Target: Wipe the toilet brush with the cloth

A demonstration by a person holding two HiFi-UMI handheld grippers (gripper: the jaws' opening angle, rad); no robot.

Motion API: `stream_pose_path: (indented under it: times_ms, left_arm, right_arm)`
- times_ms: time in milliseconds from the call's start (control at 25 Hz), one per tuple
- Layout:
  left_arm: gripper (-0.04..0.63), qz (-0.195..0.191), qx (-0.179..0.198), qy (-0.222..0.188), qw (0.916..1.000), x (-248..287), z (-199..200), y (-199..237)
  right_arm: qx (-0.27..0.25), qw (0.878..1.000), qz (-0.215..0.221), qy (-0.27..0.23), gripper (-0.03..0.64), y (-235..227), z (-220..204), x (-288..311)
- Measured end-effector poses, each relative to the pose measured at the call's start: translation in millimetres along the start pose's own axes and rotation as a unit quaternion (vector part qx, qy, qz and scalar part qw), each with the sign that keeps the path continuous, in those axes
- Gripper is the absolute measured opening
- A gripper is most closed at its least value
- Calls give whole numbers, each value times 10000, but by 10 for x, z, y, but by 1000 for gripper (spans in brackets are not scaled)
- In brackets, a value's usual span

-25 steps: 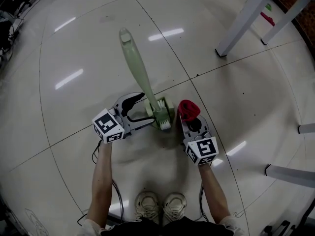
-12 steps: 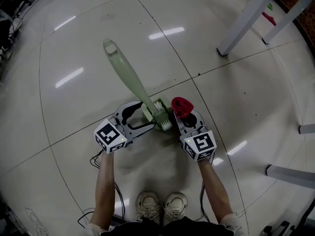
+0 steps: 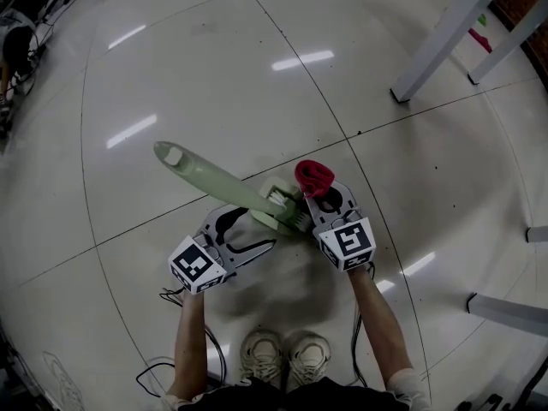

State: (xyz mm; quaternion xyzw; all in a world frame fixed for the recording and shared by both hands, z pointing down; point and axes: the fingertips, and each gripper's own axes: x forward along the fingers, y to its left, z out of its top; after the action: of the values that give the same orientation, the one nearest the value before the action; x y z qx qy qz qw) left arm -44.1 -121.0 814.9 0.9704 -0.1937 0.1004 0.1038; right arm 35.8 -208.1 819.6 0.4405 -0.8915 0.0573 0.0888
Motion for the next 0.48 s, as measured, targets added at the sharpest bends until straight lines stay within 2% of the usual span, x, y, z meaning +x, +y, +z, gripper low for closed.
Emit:
stream_pose_path:
  times_ms: [280, 480]
  left_arm:
    - [347, 39, -116, -109, 9999, 10, -24, 42]
    - [347, 58, -255, -204, 9995, 26, -11, 15]
  right_arm:
    - [41, 9996, 184, -196, 31, 124, 62, -176]
    - [-80, 9996, 225, -148, 31, 177, 68, -102]
